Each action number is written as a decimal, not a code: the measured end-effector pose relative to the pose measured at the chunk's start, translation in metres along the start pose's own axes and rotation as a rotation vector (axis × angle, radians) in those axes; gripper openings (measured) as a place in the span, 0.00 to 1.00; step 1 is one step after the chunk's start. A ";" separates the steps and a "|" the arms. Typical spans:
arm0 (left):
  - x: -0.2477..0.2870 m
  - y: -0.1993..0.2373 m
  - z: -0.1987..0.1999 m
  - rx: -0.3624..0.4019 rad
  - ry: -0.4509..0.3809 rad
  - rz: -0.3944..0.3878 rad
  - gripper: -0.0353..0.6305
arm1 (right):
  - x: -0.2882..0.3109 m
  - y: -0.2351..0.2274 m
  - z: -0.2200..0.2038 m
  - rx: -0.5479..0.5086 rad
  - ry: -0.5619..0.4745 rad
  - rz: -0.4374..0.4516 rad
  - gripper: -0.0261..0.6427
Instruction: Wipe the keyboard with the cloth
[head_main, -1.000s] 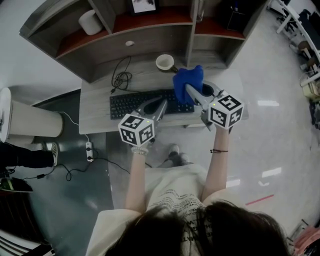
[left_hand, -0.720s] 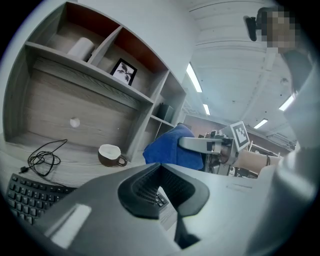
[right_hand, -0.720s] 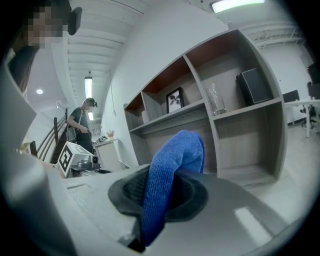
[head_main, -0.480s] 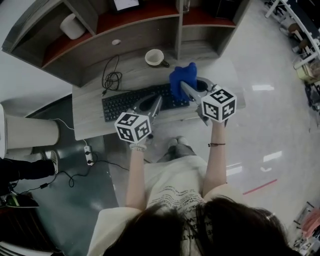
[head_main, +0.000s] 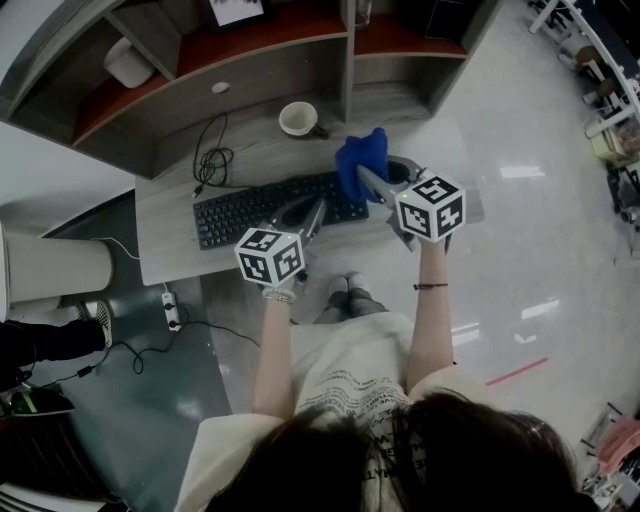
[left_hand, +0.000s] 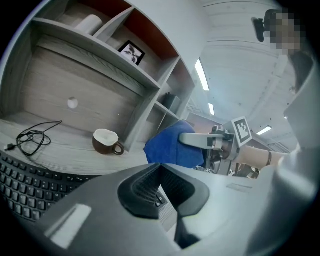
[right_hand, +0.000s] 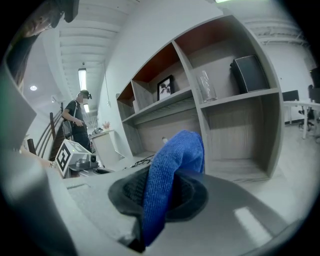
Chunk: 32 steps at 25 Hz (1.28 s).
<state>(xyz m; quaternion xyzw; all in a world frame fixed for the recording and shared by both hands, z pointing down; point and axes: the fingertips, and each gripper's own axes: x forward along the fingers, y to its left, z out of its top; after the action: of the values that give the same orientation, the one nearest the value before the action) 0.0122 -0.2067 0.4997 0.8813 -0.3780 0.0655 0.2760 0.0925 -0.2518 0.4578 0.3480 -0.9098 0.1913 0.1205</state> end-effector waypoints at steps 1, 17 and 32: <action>0.003 0.000 -0.002 -0.006 0.005 0.001 0.06 | 0.000 -0.003 -0.002 0.006 0.006 0.001 0.13; 0.038 -0.007 -0.022 -0.067 0.052 0.029 0.06 | -0.010 -0.046 -0.041 0.050 0.092 -0.003 0.13; 0.045 -0.004 -0.029 -0.119 0.021 0.109 0.06 | 0.009 -0.045 -0.063 0.076 0.138 0.090 0.13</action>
<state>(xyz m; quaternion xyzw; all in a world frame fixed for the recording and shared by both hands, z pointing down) 0.0491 -0.2171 0.5371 0.8407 -0.4259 0.0670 0.3276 0.1216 -0.2607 0.5292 0.2970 -0.9062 0.2544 0.1608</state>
